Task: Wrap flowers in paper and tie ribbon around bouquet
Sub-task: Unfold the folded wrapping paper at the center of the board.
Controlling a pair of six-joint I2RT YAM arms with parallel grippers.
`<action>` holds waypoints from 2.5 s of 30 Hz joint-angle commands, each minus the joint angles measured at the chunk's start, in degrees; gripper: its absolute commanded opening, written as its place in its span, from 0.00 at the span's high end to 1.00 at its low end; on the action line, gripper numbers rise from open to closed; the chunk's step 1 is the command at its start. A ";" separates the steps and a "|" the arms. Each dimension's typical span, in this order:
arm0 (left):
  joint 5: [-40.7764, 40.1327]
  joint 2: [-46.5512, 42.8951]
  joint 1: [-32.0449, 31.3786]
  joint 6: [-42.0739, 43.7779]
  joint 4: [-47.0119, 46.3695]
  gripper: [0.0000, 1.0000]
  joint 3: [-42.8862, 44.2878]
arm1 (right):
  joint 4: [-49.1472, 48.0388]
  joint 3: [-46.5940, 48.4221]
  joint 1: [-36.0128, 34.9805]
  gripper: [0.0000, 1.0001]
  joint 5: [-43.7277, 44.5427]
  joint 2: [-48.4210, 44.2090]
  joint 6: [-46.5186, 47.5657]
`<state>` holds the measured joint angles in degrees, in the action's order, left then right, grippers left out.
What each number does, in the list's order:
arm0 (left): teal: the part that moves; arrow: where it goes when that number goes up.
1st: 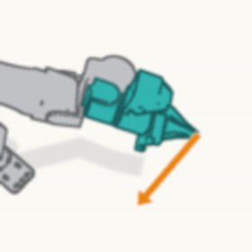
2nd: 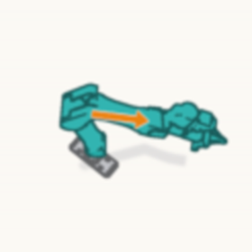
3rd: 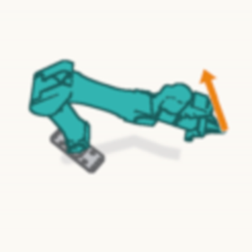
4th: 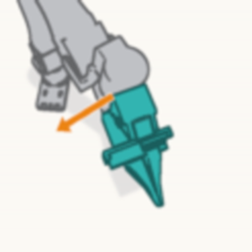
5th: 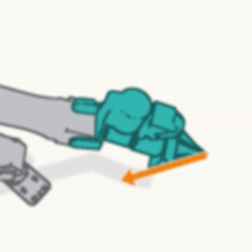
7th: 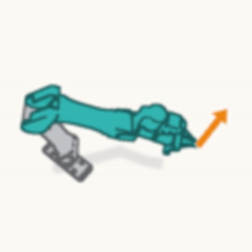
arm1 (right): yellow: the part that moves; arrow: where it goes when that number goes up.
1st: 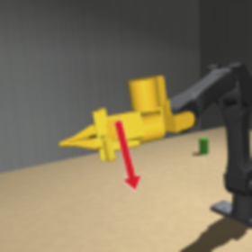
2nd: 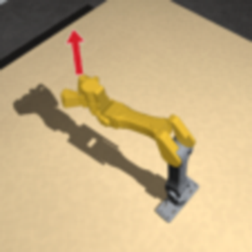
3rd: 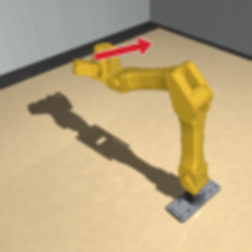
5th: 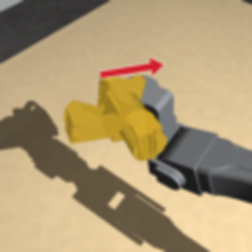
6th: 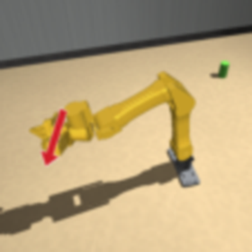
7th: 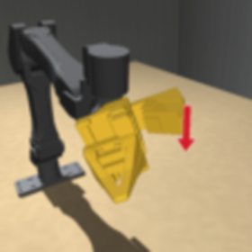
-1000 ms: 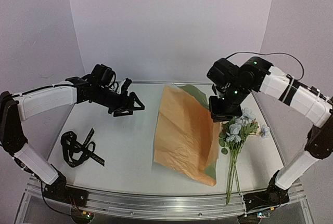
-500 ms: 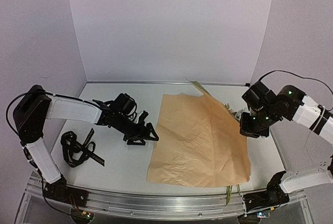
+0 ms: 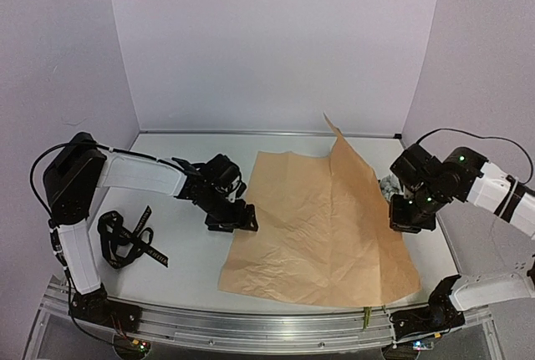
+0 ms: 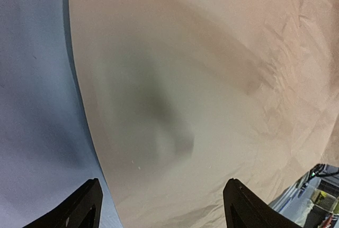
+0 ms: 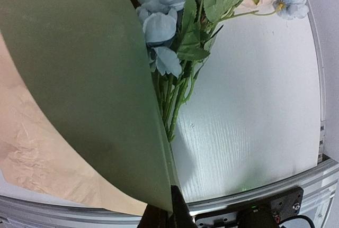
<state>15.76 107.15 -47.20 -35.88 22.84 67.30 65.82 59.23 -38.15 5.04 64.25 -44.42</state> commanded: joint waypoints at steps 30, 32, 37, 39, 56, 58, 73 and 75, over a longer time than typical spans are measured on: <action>2.05 -9.97 4.45 1.86 0.69 0.37 0.41 | -35.64 5.81 -15.17 1.00 5.86 19.83 -17.13; 2.26 -8.90 4.32 2.24 0.55 0.38 1.24 | -41.26 5.42 -15.35 1.00 4.56 21.40 -20.54; 0.58 -8.97 4.31 3.25 1.65 0.40 0.41 | -50.18 0.47 -18.51 1.00 7.53 22.15 -23.70; 0.22 -9.37 4.33 3.24 1.52 0.42 -1.00 | -50.60 -2.21 -19.78 1.00 10.02 21.37 -24.10; -7.10 -3.41 11.26 3.54 0.58 0.67 -8.20 | -45.86 -12.52 -26.38 0.60 13.25 18.89 -22.54; -7.71 -2.37 13.35 4.33 0.93 0.67 -8.03 | -41.19 -12.77 -26.22 0.51 13.32 16.89 -20.12; -11.88 4.51 25.49 14.72 8.02 0.62 -0.05 | -21.01 -13.47 -13.08 0.18 -1.47 6.27 -9.38; -11.25 4.92 26.37 15.74 9.03 0.62 1.68 | -18.63 -13.04 -10.54 0.17 -2.90 5.02 -7.97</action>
<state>7.28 109.05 -23.70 -24.02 25.70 66.76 39.57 46.11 -52.77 6.37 72.88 -56.56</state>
